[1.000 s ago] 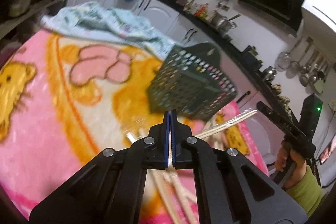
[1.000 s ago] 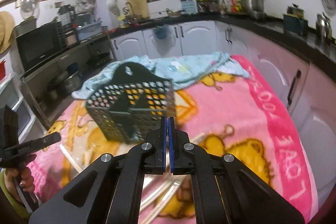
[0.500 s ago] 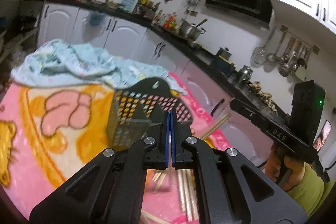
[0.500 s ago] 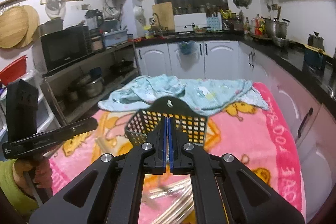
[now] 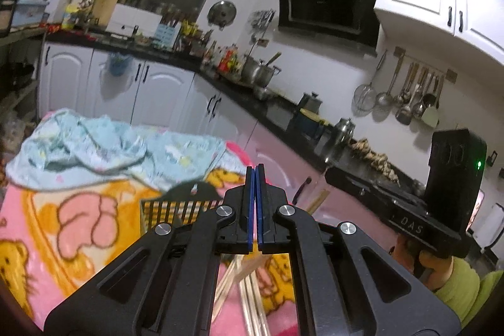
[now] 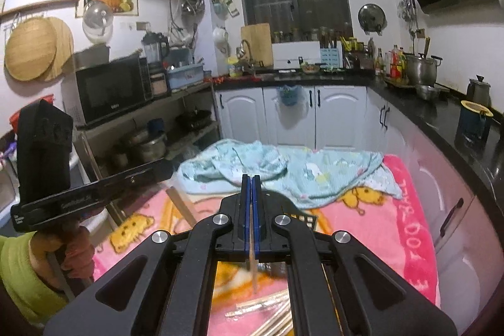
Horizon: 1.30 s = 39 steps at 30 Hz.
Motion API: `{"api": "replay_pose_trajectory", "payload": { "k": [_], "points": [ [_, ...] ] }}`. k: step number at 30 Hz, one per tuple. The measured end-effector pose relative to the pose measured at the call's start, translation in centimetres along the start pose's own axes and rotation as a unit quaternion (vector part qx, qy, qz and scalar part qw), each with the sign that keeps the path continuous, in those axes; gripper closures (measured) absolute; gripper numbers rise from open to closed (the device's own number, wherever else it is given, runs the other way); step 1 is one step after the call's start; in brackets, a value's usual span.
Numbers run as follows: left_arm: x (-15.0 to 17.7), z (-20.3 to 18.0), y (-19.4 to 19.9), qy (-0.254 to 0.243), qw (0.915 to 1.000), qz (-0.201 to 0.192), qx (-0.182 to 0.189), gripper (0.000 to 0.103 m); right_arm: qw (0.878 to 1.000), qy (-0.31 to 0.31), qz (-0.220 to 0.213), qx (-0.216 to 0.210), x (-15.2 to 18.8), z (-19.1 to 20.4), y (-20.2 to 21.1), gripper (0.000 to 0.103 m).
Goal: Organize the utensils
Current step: 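Lift the right tool's chopstick into the green caddy and open while the left tool does likewise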
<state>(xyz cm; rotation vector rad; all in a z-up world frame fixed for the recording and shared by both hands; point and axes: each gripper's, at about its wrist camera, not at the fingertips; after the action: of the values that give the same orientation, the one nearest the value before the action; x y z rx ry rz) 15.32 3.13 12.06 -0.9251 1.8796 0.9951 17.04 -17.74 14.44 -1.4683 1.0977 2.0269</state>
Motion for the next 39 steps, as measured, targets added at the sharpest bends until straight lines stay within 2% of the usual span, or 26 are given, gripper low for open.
{"api": "replay_pose_trajectory", "payload": {
  "k": [9,17,26,39],
  "points": [
    [-4.7,-1.9,0.6,-0.012,0.9988,-0.045,0.013,0.103,0.999,0.019,-0.049,0.008,-4.0,0.3,1.5,0.102],
    [-6.5,-2.1,-0.5,-0.014,0.9985,-0.053,0.006,0.103,0.997,0.013,-0.069,0.029,-6.6,-1.6,1.2,0.102],
    [-6.8,0.2,-2.9,0.011,0.9991,-0.04,-0.008,0.103,0.998,-0.008,-0.052,0.035,-6.7,-3.6,-1.6,0.101],
    [-4.0,2.4,-6.3,0.036,0.9991,0.006,-0.019,0.103,0.999,-0.032,0.002,0.041,-3.6,-4.6,-5.8,0.101]
  ]
}}
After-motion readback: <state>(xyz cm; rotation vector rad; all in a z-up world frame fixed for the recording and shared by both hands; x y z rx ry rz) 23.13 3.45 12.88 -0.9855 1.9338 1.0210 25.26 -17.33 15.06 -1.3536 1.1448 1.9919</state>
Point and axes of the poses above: each gripper's, at about its wrist camera, not at the fingertips, and y roughly against the way its jaws point, z to its left, x to its underside, and after that the axes turned 4 degrees about -x, right-handed
